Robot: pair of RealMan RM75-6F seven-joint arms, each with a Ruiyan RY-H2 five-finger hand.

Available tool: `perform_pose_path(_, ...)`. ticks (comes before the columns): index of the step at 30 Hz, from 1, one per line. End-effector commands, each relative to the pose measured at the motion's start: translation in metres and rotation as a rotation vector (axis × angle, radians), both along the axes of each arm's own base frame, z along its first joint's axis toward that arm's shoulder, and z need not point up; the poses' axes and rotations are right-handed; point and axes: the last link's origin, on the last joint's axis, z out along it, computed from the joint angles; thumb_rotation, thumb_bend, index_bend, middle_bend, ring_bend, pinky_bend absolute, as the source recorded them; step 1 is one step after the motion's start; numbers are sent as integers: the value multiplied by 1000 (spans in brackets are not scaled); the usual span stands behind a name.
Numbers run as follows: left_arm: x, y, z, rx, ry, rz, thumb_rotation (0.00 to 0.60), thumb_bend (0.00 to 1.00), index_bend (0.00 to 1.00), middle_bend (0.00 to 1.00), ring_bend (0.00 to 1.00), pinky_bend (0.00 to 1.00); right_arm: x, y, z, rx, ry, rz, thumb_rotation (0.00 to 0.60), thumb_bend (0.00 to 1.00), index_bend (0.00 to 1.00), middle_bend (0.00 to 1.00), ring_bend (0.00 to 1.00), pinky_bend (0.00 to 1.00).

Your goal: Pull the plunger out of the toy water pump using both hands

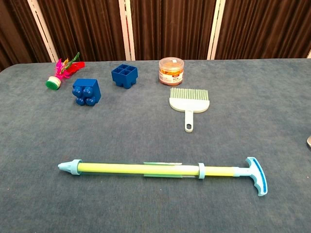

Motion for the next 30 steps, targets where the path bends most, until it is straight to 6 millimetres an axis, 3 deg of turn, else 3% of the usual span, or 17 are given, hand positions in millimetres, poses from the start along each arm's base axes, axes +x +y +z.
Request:
perform_pose_path(1,0,0,0,0,2,-1,600,61,5,25,39,71,0,0,1,-1,-2,0,600,0,0,0,0,0)
perform_pose_path(7,1,-2,-2,-4,-2,-18,600,61,15,30,39,72,2,0,1,0,-10,5,600,0,0,0,0,0)
perform_pose_path(12,8,-4,-9,-27,-28,-83,600,61,86,42,39,72,2,1,-2,24,-9,11,600,0,0,0,0,0)
perform_pose_path(18,23,-2,-31,-41,-38,-178,600,74,244,91,61,72,4,3,-2,35,-25,15,600,0,0,0,0,0)
perform_pose_path(27,47,2,-68,-87,-25,-241,600,80,242,102,61,73,4,0,1,38,-47,10,600,0,0,0,0,0)
perform_pose_path(30,55,6,-79,-98,-19,-248,600,94,309,119,62,73,3,-2,2,42,-53,5,600,0,0,0,0,0)
